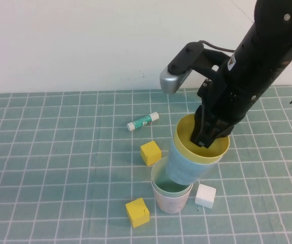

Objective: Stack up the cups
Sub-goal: Place the blue cup on the green cup

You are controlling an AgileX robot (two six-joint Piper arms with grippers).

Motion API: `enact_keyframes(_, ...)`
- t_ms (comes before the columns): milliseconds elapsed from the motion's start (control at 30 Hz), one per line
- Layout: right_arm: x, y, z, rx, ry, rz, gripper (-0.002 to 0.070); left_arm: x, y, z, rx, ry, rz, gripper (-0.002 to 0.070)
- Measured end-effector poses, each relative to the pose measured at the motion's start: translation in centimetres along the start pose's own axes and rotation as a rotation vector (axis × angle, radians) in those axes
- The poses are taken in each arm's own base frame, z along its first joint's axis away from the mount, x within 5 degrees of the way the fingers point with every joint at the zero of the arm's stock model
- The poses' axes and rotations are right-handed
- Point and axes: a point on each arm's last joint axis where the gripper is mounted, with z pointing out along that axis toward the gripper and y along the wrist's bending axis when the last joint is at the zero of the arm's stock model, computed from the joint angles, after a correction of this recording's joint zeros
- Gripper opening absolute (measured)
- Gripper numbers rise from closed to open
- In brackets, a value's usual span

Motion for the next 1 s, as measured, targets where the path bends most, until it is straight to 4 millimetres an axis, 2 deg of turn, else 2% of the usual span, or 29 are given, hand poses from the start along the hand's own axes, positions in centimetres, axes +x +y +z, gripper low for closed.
enact_keyframes(167,-0.5,-0.1,0.6,-0.005,-0.039,-0.001,0.005,0.0,0.0,0.0,0.0,0.0,0.0,-0.0001)
enact_keyframes(467,-1.1,-1.2,4.2,-0.035,-0.006,0.027,0.0049,0.0,0.0,0.0,0.005,0.001,-0.007,-0.0001)
enact_keyframes(633,-1.3,-1.6,5.2,-0.029,-0.012,0.031,0.0055,0.0,0.0,0.0,0.005,0.001,-0.007,-0.0001)
enact_keyframes(700,-1.3,-1.7,5.4,-0.028,-0.013,0.032,0.0081,0.0,0.0,0.0,0.005,0.001,-0.007,-0.0001)
enact_keyframes(833,-1.3,-1.6,5.3,-0.031,-0.008,0.032,0.0197,0.0,0.0,0.0,0.005,0.001,-0.007,-0.0001)
enact_keyframes(900,-1.2,-1.5,5.2,-0.039,0.014,0.028,0.0231,0.0,0.0,0.0,0.005,0.001,-0.007,-0.0001)
enact_keyframes(1000,-1.2,-1.3,3.6,-0.023,0.007,0.012,0.0248,0.0,-0.1,0.0,0.01,0.003,-0.012,-0.0001)
